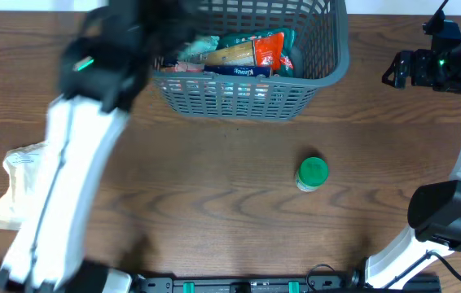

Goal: Pack container
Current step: 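Lift the mint-green pouch and drop it into the basket, then move the left gripper down and grasp the white wrapped pouch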

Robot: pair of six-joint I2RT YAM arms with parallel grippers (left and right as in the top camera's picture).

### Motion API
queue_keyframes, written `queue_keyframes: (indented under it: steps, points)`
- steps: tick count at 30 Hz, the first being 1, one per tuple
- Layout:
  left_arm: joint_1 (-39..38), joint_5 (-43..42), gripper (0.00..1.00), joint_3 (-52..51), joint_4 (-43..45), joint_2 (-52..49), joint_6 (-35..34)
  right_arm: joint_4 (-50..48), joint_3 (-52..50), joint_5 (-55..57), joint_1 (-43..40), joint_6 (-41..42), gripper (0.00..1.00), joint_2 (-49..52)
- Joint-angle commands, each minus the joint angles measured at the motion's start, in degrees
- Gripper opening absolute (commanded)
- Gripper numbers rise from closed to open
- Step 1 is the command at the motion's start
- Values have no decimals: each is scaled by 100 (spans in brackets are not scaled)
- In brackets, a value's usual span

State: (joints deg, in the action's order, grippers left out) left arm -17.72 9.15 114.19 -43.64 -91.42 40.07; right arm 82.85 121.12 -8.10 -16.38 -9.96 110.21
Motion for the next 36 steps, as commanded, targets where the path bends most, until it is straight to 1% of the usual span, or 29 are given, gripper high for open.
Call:
queue_keyframes:
  steps: [1, 3, 7, 10, 12, 14, 16, 20, 23, 29, 33, 36]
  points:
    - [544, 743, 99, 28, -472, 455, -1292, -15, 4, -28, -4, -90, 99, -31]
    - [1073, 741, 99, 26, -1132, 675, -1567, -20, 4, -28, -4, -131, 99, -31]
    - [2127, 616, 99, -2, -2221, 693, -1646, -28, 4, -28, -9, -151, 99, -31]
    - [2988, 162, 99, -203, -2496, 599, -1646, -26, 4, -28, -9, -151, 99, -31]
    - [3600, -455, 99, -468, -2457, 551, -1648, -24, 4, -26, -9, -151, 99, -31]
    - [4074, -931, 99, -789, -2341, 525, -1663, -24, 4, -26, -9, -153, 99, -31]
    - [4496, -1172, 99, -1248, -2135, 520, -1753, -35, 4, -26, -9, -153, 99, -31]
    - [4999, -1224, 99, -2328, -1591, 520, -1746, -90, 4, -26, -15, -153, 99, -31]
    - [5165, -1268, 99, -3095, -1097, 520, -1631, -122, 4, -26, -15, -151, 99, -31]
    - [5243, -1261, 99, -4444, 59, 514, -1126, -162, 4, -17, -15, -149, 99, -31]
    - [5261, -1257, 99, -5029, 605, 492, -748, -155, 4, 72, -15, -146, 99, -31]
    - [5386, -1261, 99, -5198, 776, 492, -730, -160, 4, 81, -13, -133, 99, -31]
